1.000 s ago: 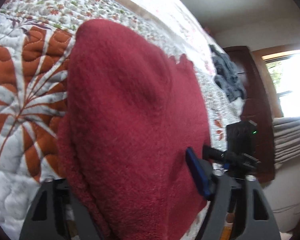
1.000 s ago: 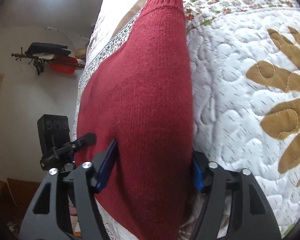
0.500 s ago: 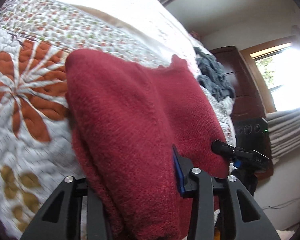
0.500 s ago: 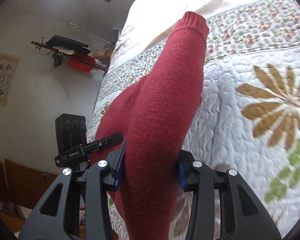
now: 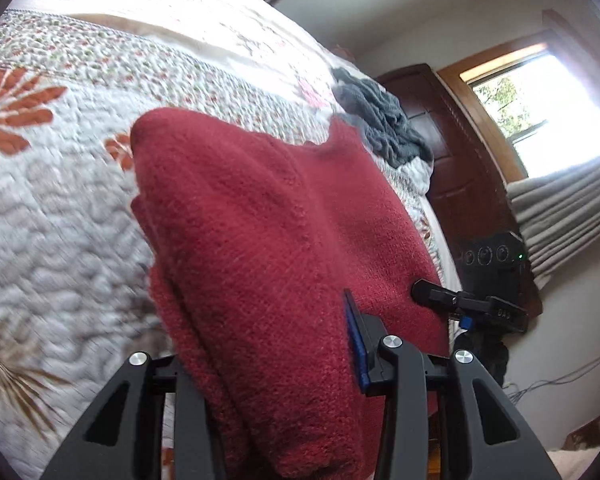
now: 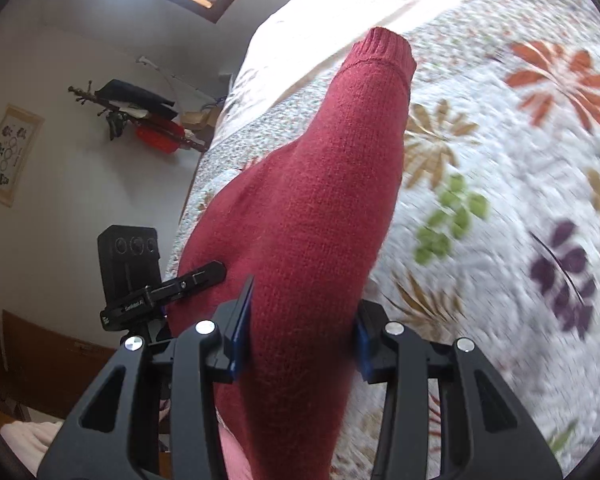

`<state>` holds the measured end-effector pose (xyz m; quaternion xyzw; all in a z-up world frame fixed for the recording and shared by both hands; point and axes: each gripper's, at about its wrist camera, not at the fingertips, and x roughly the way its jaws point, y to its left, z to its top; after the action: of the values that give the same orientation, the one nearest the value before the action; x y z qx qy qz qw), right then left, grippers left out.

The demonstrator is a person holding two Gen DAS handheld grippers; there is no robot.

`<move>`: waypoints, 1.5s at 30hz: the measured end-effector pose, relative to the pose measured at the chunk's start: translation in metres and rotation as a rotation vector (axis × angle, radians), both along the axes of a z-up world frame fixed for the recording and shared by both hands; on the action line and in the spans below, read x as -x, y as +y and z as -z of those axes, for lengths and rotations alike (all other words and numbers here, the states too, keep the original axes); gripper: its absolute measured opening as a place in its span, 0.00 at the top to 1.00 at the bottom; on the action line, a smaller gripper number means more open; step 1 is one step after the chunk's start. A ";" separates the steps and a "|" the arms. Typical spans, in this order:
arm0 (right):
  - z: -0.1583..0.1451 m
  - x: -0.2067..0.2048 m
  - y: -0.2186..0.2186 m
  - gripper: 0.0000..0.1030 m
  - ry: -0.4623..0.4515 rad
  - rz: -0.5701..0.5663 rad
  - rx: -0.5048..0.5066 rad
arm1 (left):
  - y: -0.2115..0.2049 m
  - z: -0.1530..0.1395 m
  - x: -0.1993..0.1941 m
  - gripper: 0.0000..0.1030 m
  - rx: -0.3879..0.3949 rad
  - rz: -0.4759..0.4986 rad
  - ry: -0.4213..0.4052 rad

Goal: Fold small clothes

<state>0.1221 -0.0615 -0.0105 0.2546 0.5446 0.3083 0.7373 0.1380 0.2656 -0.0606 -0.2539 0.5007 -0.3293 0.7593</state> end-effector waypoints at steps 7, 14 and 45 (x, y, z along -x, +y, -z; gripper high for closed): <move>0.049 0.016 -0.021 0.61 0.056 0.035 0.047 | -0.018 0.038 0.029 0.62 -0.045 -0.043 0.037; 0.092 0.035 -0.032 0.60 0.100 0.062 0.078 | -0.015 0.069 0.042 0.60 -0.068 -0.043 0.072; 0.108 0.136 -0.060 0.45 0.125 0.094 0.168 | -0.005 0.061 0.139 0.35 -0.308 -0.072 0.035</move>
<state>-0.0143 -0.1216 -0.1186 0.2357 0.6008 0.2102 0.7343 -0.0013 0.2610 -0.1217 -0.1579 0.5488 -0.2169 0.7917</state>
